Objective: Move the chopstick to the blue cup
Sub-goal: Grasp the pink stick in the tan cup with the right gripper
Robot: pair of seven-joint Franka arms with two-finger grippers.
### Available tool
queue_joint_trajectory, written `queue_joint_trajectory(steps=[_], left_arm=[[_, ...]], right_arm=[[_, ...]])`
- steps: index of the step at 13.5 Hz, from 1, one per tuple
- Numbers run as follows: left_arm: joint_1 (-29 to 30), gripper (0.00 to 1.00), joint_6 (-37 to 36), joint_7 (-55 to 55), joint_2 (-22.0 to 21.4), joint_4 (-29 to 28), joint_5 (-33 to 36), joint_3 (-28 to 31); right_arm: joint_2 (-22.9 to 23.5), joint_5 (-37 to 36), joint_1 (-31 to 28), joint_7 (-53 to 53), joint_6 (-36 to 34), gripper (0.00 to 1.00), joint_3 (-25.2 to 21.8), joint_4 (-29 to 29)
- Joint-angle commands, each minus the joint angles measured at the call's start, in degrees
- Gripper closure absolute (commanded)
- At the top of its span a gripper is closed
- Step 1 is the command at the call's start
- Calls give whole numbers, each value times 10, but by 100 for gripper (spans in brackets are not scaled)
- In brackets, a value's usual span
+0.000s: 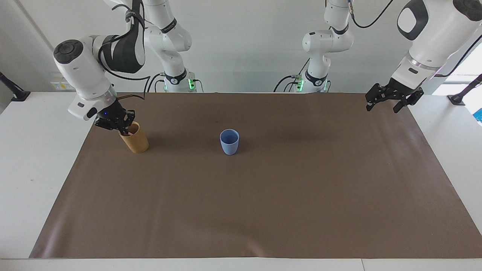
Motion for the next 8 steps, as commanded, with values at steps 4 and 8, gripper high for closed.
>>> queue_joint_trajectory(steps=[4,8], left_arm=[[6,0,-14,-2,-21,6,3,-3],[5,0,-10,-1,-26,0,2,-3]], right_arm=[[-55,15,3,-7,-23,100,10,12],[-71,41,43,35,-21,100,24,19]])
